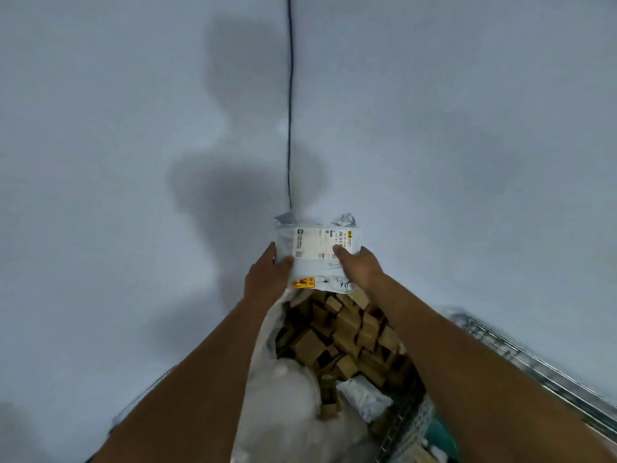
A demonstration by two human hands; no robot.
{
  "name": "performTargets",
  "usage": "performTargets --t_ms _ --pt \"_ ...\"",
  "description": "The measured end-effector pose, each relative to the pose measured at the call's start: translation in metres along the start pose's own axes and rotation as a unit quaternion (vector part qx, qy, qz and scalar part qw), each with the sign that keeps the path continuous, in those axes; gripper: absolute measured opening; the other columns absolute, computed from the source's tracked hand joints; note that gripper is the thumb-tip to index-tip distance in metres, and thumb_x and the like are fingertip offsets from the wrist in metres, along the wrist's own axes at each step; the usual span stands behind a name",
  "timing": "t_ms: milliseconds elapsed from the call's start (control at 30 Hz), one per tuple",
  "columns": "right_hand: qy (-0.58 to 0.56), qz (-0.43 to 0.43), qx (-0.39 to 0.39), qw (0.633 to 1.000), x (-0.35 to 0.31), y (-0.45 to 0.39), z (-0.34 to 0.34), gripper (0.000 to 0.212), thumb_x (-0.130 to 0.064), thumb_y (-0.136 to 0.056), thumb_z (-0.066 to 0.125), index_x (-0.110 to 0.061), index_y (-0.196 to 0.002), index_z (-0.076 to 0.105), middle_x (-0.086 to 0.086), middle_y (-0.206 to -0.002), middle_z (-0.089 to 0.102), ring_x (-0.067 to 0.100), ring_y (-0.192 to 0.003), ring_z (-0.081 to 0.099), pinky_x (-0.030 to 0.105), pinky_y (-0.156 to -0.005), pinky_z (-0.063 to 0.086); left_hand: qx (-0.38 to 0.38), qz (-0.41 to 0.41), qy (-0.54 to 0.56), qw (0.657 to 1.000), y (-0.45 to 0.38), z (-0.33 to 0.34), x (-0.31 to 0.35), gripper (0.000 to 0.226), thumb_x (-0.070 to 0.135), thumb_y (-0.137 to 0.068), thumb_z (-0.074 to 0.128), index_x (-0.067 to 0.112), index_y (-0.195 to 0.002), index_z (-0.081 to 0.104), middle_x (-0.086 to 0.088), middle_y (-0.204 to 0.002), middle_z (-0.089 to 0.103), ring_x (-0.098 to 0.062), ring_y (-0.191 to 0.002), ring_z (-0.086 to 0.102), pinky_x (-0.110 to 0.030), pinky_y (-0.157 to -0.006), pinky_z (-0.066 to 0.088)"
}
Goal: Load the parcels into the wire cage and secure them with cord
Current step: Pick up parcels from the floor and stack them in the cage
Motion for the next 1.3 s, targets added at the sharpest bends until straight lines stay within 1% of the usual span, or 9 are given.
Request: performTargets --t_ms 133,333,500,600,700,833,1000,1100,1300 --pt "0.000 0.048 0.050 0.998 0.089 0.002 -0.135 0.034 -0.053 -0.094 0.061 -0.020 -0.100 0.064 0.003 -0.094 0.071 0.022 -0.082 0.070 0.041 -0.078 0.061 -0.074 0.035 0.004 0.997 0.024 0.134 0.069 0.046 0.046 -0.099 0.050 0.032 -0.143 0.052 0.000 -0.133 0.066 -0.022 -0.110 0.063 -0.036 -0.090 0.049" --pt "0.005 0.106 0.094 0.990 0.233 0.033 -0.317 0.054 -0.052 -0.095 0.059 -0.006 -0.124 0.064 0.010 -0.110 0.070 0.020 -0.081 0.068 0.030 -0.063 0.054 -0.168 0.074 -0.014 0.983 0.089 0.336 0.152 0.041 0.043 -0.100 0.050 0.025 -0.137 0.054 -0.002 -0.127 0.068 -0.013 -0.088 0.063 -0.022 -0.064 0.040" --pt "-0.040 0.167 0.142 0.975 0.362 0.070 -0.444 0.050 -0.049 -0.097 0.058 -0.008 -0.125 0.064 0.010 -0.117 0.070 0.027 -0.099 0.069 0.044 -0.091 0.057 -0.262 0.073 -0.020 0.962 0.153 0.503 0.198 0.041 0.043 -0.101 0.052 0.029 -0.140 0.052 0.001 -0.136 0.066 -0.026 -0.114 0.065 -0.031 -0.089 0.048" --pt "-0.066 0.201 0.169 0.962 0.435 0.087 -0.476 0.032 -0.050 -0.095 0.059 -0.019 -0.102 0.067 0.005 -0.110 0.072 0.022 -0.091 0.070 0.040 -0.085 0.058 -0.295 0.068 -0.027 0.953 0.187 0.580 0.194 0.037 0.040 -0.102 0.053 0.030 -0.138 0.053 0.003 -0.133 0.067 -0.024 -0.108 0.066 -0.024 -0.082 0.046" --pt "-0.122 0.242 0.193 0.943 0.513 0.106 -0.465 0.026 -0.043 -0.094 0.066 -0.019 -0.103 0.066 0.004 -0.111 0.071 0.020 -0.092 0.071 0.033 -0.076 0.058 -0.321 0.042 -0.042 0.945 0.217 0.634 0.150 0.039 0.036 -0.100 0.055 0.027 -0.138 0.051 -0.002 -0.128 0.068 -0.020 -0.094 0.064 -0.022 -0.067 0.046" --pt "-0.209 0.272 0.169 0.924 0.617 0.139 -0.396 0.039 -0.031 -0.097 0.067 -0.013 -0.130 0.058 0.009 -0.118 0.073 0.026 -0.101 0.073 0.026 -0.066 0.059 -0.353 -0.048 -0.082 0.931 0.266 0.672 0.036 0.058 0.039 -0.098 0.056 0.026 -0.151 0.035 -0.008 -0.130 0.064 -0.028 -0.096 0.067 -0.040 -0.080 0.058" --pt "-0.231 0.340 0.145 0.900 0.729 0.181 -0.265 0.050 -0.038 -0.092 0.073 -0.019 -0.135 0.057 0.004 -0.126 0.071 0.026 -0.114 0.069 0.050 -0.097 0.056 -0.346 -0.117 -0.165 0.916 0.302 0.684 -0.121 0.061 0.036 -0.094 0.064 0.019 -0.147 0.039 -0.013 -0.135 0.060 -0.018 -0.091 0.064 -0.020 -0.070 0.047" --pt "-0.244 0.395 0.132 0.876 0.787 0.200 -0.189 0.065 -0.044 -0.089 0.073 -0.020 -0.145 0.049 0.006 -0.139 0.063 0.028 -0.125 0.061 0.054 -0.105 0.049 -0.359 -0.162 -0.192 0.899 0.319 0.692 -0.203 0.066 0.028 -0.092 0.067 0.019 -0.150 0.037 -0.013 -0.142 0.056 -0.034 -0.120 0.061 -0.028 -0.088 0.044" --pt "-0.229 0.451 0.124 0.854 0.864 0.181 -0.079 0.065 -0.037 -0.092 0.072 -0.013 -0.146 0.047 0.011 -0.137 0.063 0.031 -0.119 0.065 0.049 -0.096 0.056 -0.384 -0.153 -0.289 0.864 0.303 0.713 -0.318 0.071 0.017 -0.098 0.058 0.018 -0.160 0.023 -0.014 -0.158 0.042 -0.035 -0.138 0.048 -0.039 -0.111 0.039"
Point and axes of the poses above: each hand's wrist, its own y-axis away from the middle knuckle, its own z-axis out of the palm, x = y × z, the point moved 7 cm from there along -y, towards the middle knuckle
